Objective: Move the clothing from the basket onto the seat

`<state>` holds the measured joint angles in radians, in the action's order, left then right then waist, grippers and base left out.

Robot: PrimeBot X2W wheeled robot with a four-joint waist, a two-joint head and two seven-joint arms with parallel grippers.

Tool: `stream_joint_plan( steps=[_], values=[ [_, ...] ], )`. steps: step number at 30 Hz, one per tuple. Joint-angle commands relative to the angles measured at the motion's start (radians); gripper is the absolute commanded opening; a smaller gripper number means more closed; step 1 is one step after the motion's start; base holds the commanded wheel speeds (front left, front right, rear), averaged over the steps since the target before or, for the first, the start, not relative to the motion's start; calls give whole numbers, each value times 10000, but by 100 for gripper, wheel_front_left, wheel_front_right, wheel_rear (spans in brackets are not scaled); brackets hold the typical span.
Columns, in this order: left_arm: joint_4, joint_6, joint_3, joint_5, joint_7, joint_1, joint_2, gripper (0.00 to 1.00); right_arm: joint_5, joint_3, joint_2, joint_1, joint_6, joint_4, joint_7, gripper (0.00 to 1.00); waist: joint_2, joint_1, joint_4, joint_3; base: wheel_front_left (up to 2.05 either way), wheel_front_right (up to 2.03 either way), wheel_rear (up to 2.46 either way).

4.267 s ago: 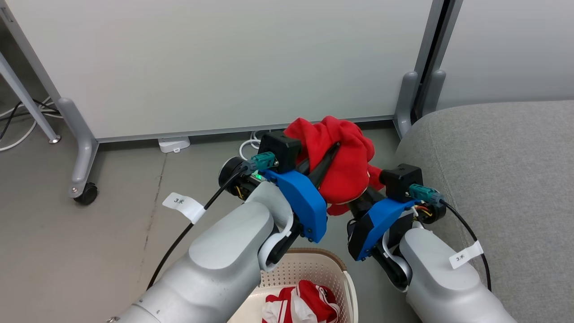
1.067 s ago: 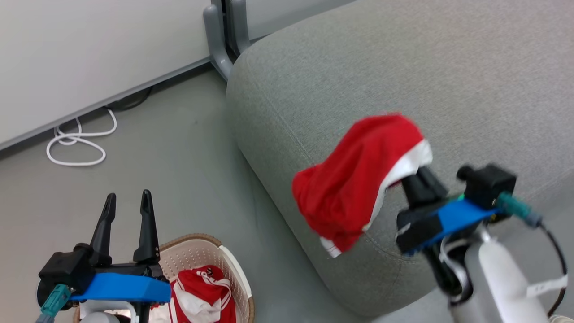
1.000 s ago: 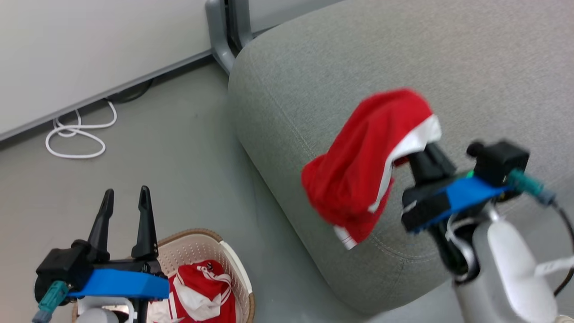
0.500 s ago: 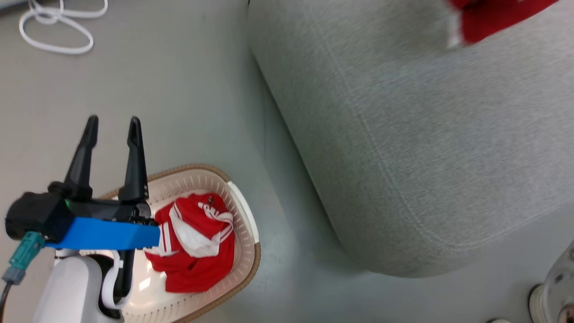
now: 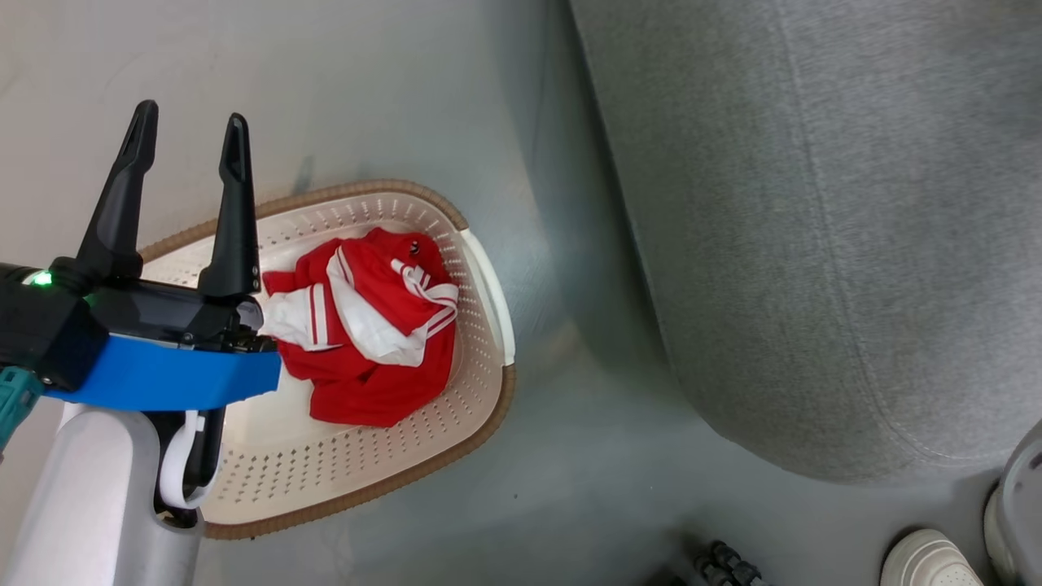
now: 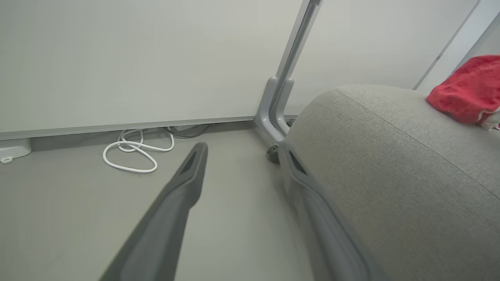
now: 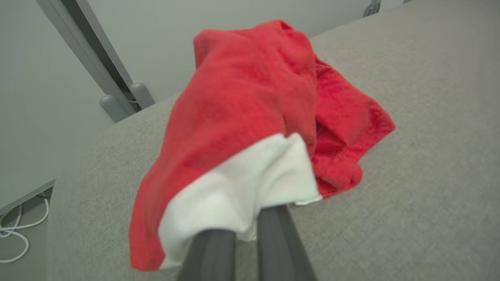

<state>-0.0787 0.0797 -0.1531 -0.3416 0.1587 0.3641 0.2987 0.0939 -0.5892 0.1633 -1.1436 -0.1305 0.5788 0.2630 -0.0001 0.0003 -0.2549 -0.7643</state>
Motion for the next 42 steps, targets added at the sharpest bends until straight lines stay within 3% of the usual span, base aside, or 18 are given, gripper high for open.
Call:
stream_joint_plan(
  steps=[1,8,10,11,18,28,36,42],
  values=[
    [0,18,-45,38,20,158,41,100,-235,-34,-39,207,-5,231,-92,0,1,-3,191,-206,0,0,0],
    [505,73,-111,-164,321,89,-70,100,-845,297,-64,731,-3,1236,-725,0,1,-3,175,255,0,0,0],
    [697,92,-157,-204,421,73,-111,100,-882,483,-15,918,-3,1429,-892,45,1,-3,168,515,0,0,0],
    [815,115,-177,-253,486,46,-147,100,-886,561,13,1005,-3,1521,-932,100,1,-3,159,677,0,0,0],
    [1768,193,-273,-533,862,-333,-508,100,-948,1359,159,1933,-3,1812,-1697,100,1,-3,155,2156,0,0,0],
    [2717,217,91,-807,1070,-1573,-1241,100,-692,3145,-191,4260,-3,1483,-2510,100,1,-3,243,4683,0,0,0],
    [2759,229,1084,-610,1075,-2670,-1779,100,229,5056,-532,6729,-3,-702,-3383,100,1,-3,605,5958,0,0,0],
    [2934,251,1631,-471,1078,-3222,-2057,100,656,5578,-839,8345,-3,-2319,-3876,100,1,-3,1082,6602,0,0,0]
  ],
)
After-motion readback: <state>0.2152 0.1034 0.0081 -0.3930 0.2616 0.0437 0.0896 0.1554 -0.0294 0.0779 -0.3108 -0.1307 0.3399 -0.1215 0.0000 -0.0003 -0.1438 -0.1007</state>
